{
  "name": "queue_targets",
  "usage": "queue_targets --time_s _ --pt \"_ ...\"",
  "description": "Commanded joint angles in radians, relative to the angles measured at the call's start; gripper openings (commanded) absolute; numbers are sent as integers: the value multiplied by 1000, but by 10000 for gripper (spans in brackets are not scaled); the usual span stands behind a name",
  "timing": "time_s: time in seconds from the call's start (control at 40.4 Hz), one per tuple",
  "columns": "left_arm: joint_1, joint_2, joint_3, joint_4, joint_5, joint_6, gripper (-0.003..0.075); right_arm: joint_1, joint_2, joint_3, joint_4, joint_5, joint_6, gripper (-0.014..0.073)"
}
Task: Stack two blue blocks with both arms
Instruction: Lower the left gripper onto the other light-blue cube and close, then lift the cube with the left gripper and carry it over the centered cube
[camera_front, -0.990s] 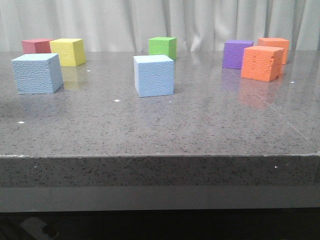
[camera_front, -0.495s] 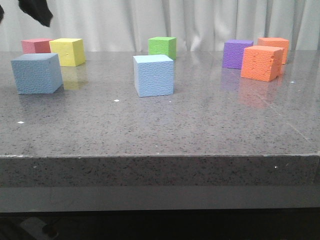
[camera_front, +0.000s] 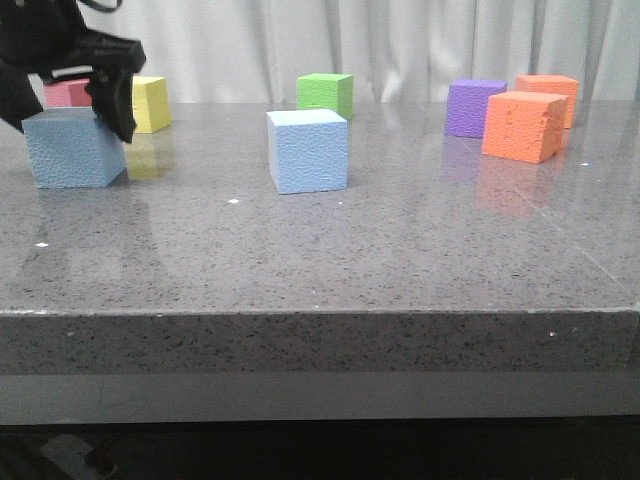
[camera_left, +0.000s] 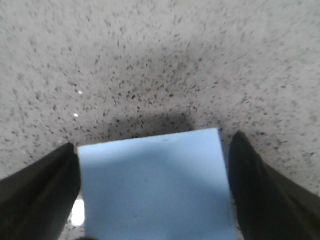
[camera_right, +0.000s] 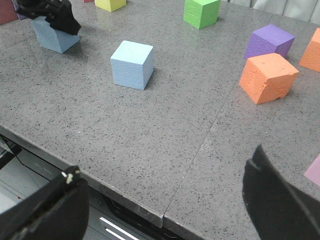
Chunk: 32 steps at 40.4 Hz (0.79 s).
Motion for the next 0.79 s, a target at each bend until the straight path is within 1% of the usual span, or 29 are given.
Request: queue_targets --time_s 0.0,0.173,0.248,0.297,0.371,0.47,0.545,0.668,0.767 --pt "-7 -29 -34 4 -25 -26 588 -7 5 -25 10 -73 -8 625" --pt "-7 -22 -34 1 -17 -26 579 -7 5 -25 10 -73 -8 625" --pt "-7 -22 -34 1 -16 -26 539 -7 5 -25 10 -73 -8 625" --pt "-7 -22 -34 1 -16 -26 491 -7 5 -25 10 -73 -8 625" --pt "-7 -22 -34 1 -16 -26 439 -7 5 -25 10 -73 -8 625" --pt "-7 -22 -34 1 -10 -26 388 -7 5 -25 10 -73 -8 625" --pt "-12 -24 -34 1 -4 -19 363 -7 5 -25 10 -73 -8 625" --pt "-24 -26 -55 5 40 80 346 -7 5 -25 10 -73 -8 625" --pt "-52 -26 -116 5 109 166 346 -7 5 -25 10 -73 -8 625"
